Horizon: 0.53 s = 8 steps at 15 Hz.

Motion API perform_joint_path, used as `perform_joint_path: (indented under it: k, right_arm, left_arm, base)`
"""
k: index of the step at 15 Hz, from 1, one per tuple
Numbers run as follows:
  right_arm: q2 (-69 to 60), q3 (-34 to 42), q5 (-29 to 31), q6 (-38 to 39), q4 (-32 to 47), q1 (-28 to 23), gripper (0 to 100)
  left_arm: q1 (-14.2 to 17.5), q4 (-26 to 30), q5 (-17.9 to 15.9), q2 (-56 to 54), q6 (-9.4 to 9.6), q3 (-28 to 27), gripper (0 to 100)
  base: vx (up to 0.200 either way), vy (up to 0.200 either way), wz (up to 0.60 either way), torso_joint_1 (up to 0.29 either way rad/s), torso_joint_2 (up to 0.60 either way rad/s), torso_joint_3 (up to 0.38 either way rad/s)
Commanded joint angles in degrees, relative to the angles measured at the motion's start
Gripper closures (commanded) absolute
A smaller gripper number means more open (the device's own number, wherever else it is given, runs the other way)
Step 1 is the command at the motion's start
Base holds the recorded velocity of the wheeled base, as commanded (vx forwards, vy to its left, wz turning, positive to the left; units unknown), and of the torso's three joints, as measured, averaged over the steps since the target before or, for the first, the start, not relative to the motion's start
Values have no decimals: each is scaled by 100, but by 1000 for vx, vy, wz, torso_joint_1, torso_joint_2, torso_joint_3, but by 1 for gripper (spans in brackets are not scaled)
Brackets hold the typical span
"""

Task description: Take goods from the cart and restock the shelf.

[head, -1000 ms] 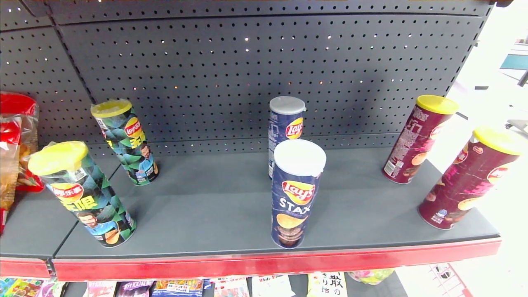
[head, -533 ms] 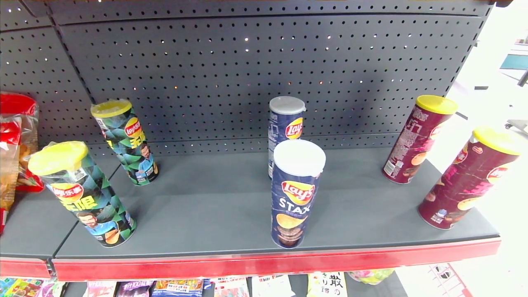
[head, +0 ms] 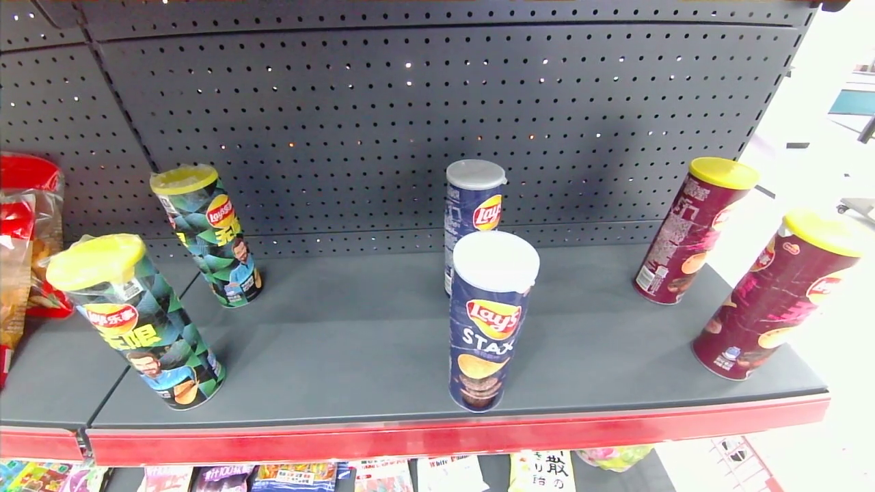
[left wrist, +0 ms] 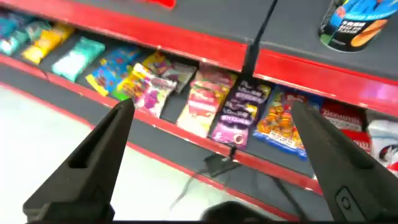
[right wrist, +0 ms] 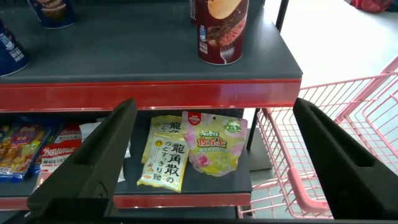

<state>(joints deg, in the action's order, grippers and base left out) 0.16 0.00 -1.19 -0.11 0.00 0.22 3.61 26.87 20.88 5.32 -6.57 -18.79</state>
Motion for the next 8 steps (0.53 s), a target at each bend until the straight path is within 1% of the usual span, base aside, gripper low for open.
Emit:
perform_joint_path:
  k: [1, 2, 3, 4, 5, 6, 7, 8]
  right_arm:
    - [-16, 0, -4, 2, 0, 4, 0]
    - [-16, 0, -4, 2, 0, 4, 0]
    - [-16, 0, -4, -7, 0, 4, 0]
    - [-16, 0, -4, -7, 0, 4, 0]
    - [-16, 0, 5, 2, -9, 4, 0]
    - [-16, 0, 14, -15, 0, 4, 0]
    - [-16, 0, 23, -24, 0, 4, 0]
    - [-16, 0, 23, -15, 0, 4, 0]
  left_arm:
    - [158, -1913, -1763, -4, 182, 912, 0]
    - [158, -2493, -2326, -4, 464, 1413, 0]
    - [167, -2942, -2317, -13, 973, 1879, 0]
    - [167, -2546, -2211, -13, 903, 1826, 0]
    - [167, -2704, -1974, -4, 683, 1870, 0]
    - [167, -2713, -1825, -4, 534, 1879, 0]
    - [167, -2722, -1833, -13, 543, 1879, 0]
    - [158, -2696, -1930, -4, 666, 1879, 0]
  base:
    - [0, 0, 0, 0, 0, 0]
    - [0, 0, 0, 0, 0, 0]
    - [0, 0, 0, 0, 0, 0]
    - [0, 0, 0, 0, 0, 0]
    - [0, 0, 0, 0, 0, 0]
    - [0, 0, 0, 0, 0, 0]
    - [0, 0, 0, 0, 0, 0]
    - [0, 0, 0, 0, 0, 0]
